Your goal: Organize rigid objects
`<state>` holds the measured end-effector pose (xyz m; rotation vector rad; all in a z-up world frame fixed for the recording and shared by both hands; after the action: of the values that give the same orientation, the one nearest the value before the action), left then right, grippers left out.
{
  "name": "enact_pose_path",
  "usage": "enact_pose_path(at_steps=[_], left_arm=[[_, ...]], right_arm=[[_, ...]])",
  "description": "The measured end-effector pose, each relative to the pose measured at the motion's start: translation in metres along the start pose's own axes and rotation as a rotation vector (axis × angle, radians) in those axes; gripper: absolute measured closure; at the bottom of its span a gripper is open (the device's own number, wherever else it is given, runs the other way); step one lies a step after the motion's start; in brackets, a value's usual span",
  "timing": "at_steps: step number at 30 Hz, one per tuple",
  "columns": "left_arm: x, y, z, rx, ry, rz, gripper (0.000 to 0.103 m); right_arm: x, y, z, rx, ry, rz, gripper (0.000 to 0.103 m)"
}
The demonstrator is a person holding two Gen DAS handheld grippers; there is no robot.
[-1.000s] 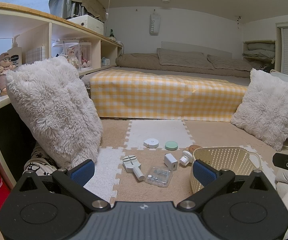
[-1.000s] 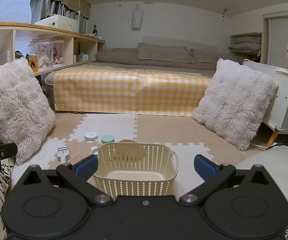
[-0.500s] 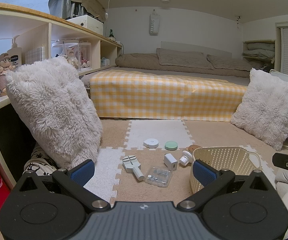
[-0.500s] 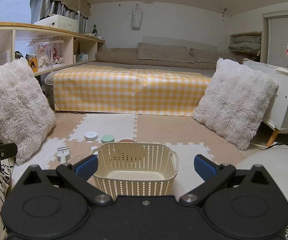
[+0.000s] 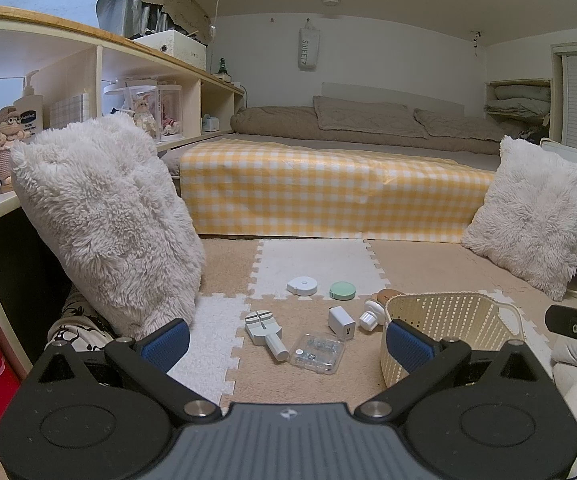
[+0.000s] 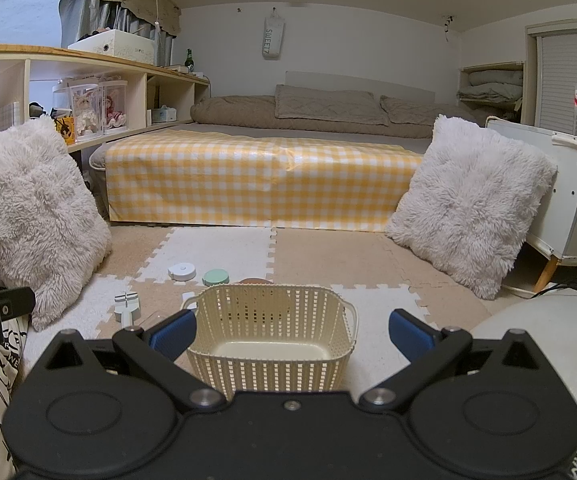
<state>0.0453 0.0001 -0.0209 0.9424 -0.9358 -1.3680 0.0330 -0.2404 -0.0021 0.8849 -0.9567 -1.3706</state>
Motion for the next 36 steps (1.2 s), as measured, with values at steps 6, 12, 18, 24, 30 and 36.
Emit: enact_pose_path(at_steps=[6,12,18,24,30,36], left_arm=[[0.0000,0.0000,0.0000,0.000,0.000,0.000,0.000],[0.0000,0.0000,-0.0001,0.000,0.000,0.000,0.000],[0.0000,0.0000,0.0000,0.000,0.001,0.000,0.000],[0.0000,0.0000,0.0000,0.000,0.001,-0.001,0.000],[0.0004,0.0052,0.0004,0.009,0.000,-0.003,0.000],[0.0002,0.0093,-0.0011,0.020,-0.004,-0.002,0.000]], right_arm=[[0.0005,0.0000,0.0003,0.000,0.000,0.000,0.000],[0.0010,0.0000,0.0005,-0.001,0.000,-0.001,0.000],[0.0013,0.0000,0.0004,-0.001,0.000,-0.001,0.000],[0.0009,-0.0002,0.0004,-0.001,-0.001,0.000,0.000],[0.0026,0.0017,0.0018,0.008,0.006,-0.014,0.000],[0.0100,0.0084,0.0059,0.028,0.002,-0.060,0.000]])
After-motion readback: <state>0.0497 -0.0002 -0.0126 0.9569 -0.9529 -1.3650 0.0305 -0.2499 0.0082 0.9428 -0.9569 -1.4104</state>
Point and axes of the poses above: each gripper's, at about its wrist camera, not at the fingertips, and z roughly against the way its jaws point, x to its right, y to its top, the point moved 5 cm from there along -z, roughly the way its jaws point, and after that the axes turned 4 degrees about x, right-handed, at the moved point
